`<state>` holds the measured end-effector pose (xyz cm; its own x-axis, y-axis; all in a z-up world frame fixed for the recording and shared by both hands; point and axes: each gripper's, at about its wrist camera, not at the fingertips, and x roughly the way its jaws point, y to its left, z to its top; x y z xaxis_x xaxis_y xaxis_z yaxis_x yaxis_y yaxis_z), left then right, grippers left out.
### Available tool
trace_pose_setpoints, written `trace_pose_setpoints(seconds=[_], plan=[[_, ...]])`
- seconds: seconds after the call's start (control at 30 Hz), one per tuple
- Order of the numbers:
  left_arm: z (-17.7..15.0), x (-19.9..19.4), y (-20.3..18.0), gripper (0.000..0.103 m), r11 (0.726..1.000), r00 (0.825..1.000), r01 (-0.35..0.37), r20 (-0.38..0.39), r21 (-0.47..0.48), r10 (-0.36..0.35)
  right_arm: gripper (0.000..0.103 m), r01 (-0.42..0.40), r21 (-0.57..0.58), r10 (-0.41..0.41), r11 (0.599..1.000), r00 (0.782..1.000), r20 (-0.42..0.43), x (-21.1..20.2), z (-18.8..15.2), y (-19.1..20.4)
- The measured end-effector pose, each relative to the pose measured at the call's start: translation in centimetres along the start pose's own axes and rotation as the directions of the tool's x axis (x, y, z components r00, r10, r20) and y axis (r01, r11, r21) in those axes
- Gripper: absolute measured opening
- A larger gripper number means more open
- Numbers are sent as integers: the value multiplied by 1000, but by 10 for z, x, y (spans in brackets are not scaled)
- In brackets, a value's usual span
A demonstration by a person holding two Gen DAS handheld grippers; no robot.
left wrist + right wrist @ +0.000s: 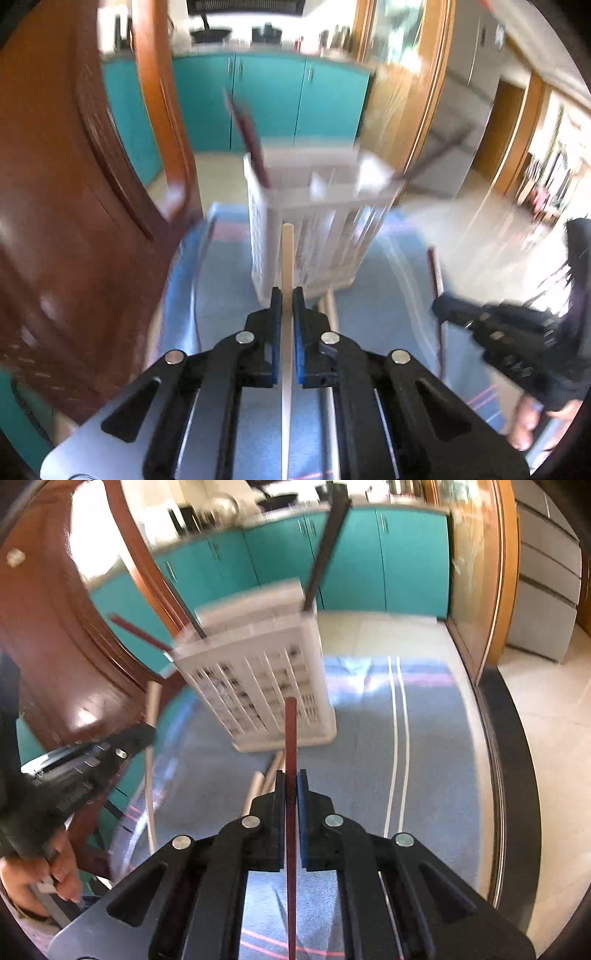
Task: Organize utensils
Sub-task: 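Close the right gripper on a dark red chopstick while the left gripper grasps a light wooden one, then lift both held chopsticks upright above the white holder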
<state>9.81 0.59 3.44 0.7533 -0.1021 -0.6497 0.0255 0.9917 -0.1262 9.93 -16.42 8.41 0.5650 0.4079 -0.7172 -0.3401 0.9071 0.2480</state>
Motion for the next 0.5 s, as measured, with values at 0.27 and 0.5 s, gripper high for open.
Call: trace_pose_setpoints(seconds=[0.27,0.5], plan=[[59,-119,-1,7,990,900,141,421,-27,-117,7,-30,54,25,998,996,87,-39,2,-14],[90,-82,14,7,979,850,146,525,-143,-50,7,-60,44,52,997,985,164,-61,27,-12]])
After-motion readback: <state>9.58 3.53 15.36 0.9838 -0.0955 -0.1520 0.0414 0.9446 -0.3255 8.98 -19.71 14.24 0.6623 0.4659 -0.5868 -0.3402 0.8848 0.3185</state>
